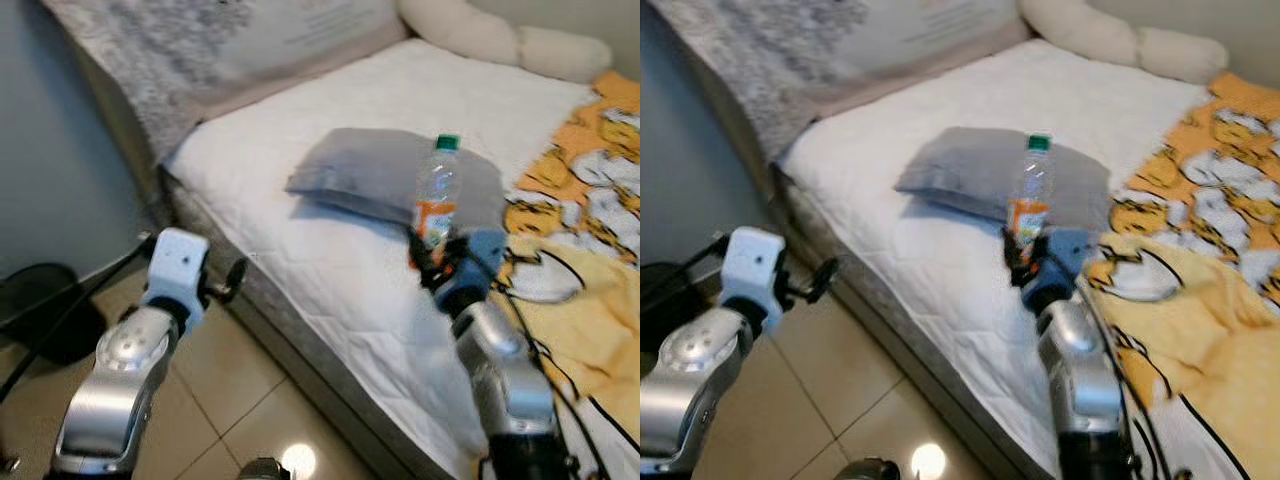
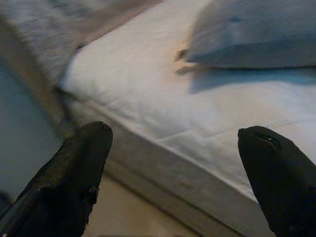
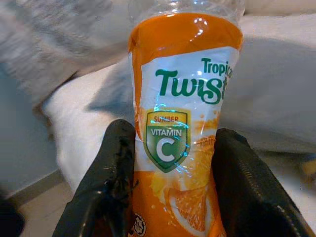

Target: Clean up the room

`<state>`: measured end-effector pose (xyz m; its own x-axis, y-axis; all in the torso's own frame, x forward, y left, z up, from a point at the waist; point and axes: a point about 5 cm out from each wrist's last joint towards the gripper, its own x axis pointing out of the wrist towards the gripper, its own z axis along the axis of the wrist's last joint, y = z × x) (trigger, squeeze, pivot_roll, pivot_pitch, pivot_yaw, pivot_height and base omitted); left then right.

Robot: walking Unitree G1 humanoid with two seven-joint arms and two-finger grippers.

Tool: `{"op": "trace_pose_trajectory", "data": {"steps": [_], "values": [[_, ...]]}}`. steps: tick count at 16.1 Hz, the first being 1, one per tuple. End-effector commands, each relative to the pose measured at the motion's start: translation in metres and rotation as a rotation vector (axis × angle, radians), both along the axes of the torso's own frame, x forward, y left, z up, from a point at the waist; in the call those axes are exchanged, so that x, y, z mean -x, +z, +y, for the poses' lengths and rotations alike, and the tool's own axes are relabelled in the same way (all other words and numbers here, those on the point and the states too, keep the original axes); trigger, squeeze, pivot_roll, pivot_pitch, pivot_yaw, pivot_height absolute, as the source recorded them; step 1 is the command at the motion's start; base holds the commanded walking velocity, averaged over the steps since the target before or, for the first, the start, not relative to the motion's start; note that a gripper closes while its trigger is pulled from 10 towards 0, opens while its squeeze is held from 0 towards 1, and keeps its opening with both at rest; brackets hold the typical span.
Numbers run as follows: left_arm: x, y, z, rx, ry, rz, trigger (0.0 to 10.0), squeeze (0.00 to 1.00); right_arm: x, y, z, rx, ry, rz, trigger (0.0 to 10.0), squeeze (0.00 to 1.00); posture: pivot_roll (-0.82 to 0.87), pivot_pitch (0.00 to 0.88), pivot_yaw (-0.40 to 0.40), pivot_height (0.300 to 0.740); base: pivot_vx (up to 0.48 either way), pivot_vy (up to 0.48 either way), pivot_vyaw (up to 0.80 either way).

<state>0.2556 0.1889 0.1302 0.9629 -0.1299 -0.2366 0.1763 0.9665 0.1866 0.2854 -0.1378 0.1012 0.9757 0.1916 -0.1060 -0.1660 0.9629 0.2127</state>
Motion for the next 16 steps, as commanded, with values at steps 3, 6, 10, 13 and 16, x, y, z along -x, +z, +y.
{"op": "trace_pose_trajectory", "data": {"steps": [3,6,10,13,16], "values": [[-0.0023,-0.0022,0.0023,0.010,0.037,-0.008,10.0,0.00,0.0007,0.0071,0.0180,-0.022,0.057,-0.001,10.0,0.00,-0.02,0.000,0.014,0.740,0.000,0.000,0.80],[-0.0054,-0.0018,0.0019,0.039,0.054,-0.014,10.0,0.00,-0.0007,0.0086,0.0191,-0.017,0.058,0.014,10.0,0.00,-0.03,0.000,0.017,0.740,0.000,0.000,0.80],[-0.0057,-0.0054,-0.0008,0.042,0.050,-0.004,10.0,0.00,-0.0013,0.0024,0.0155,-0.016,0.045,0.066,10.0,0.00,-0.03,0.000,0.009,0.740,0.000,0.000,0.80],[-0.0079,-0.0039,-0.0028,0.002,0.029,-0.037,10.0,0.00,-0.0026,0.0037,0.0153,-0.010,0.066,0.074,10.0,0.00,-0.02,0.000,-0.002,0.740,0.000,0.000,0.80],[-0.0079,-0.0027,-0.0017,-0.001,0.023,-0.044,10.0,0.00,-0.0047,0.0019,0.0142,-0.008,0.061,0.087,10.0,0.00,-0.01,0.000,-0.008,0.740,0.000,0.000,0.80]]}}
